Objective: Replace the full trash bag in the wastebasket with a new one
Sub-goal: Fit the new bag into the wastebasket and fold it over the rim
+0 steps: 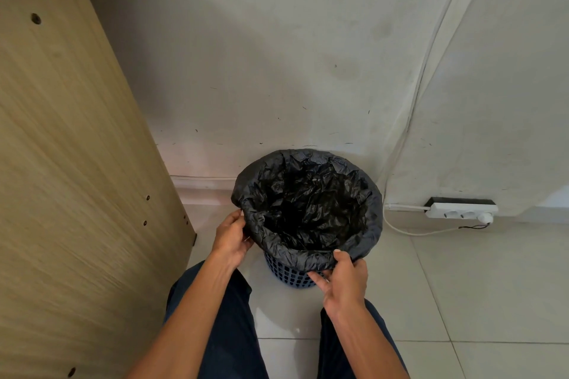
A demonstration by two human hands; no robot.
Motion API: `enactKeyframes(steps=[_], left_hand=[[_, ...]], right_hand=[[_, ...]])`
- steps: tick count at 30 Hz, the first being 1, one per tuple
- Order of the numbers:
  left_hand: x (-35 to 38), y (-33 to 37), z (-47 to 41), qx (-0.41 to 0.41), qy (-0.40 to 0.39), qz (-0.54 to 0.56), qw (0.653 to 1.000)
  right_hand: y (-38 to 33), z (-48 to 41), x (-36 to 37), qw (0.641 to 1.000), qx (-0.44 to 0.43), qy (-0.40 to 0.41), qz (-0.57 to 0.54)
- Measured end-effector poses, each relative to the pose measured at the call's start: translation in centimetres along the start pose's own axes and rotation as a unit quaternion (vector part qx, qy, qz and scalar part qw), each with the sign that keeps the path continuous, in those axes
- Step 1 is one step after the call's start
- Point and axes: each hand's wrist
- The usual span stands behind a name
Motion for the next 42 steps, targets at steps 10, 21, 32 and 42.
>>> enactKeyframes(steps=[10, 21, 32, 42], left_hand=[[-0.1, 1.6, 1.6, 0.016, -0.032, 0.006, 0.999], [-0.2, -3.3, 3.9, 0.109, 0.055, 0.015, 0.992], [1.9, -8.4, 7.7, 0.138, 0.1, 0.048, 0.984], [3.4, -11.2, 10.9, 0.143, 0.105, 0.091, 0.98]], right_hand=[[-0.4, -1.1, -0.8, 0.999, -0.012, -0.007, 0.034], [-1.1, -2.7, -1.9, 0.999, -0.023, 0.014, -0.025], [0.5, 1.7, -0.4, 1.0, -0.019, -0.017, 0.013], [-0.3, -0.5, 1.0, 0.995, 0.041, 0.089, 0.021]])
Point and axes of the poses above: each hand's wrist, its own z-axis away from the middle knuckle, its own x-axis out of the palm, y = z × x, and after that the axes turned 12 degrees about z, right-handed
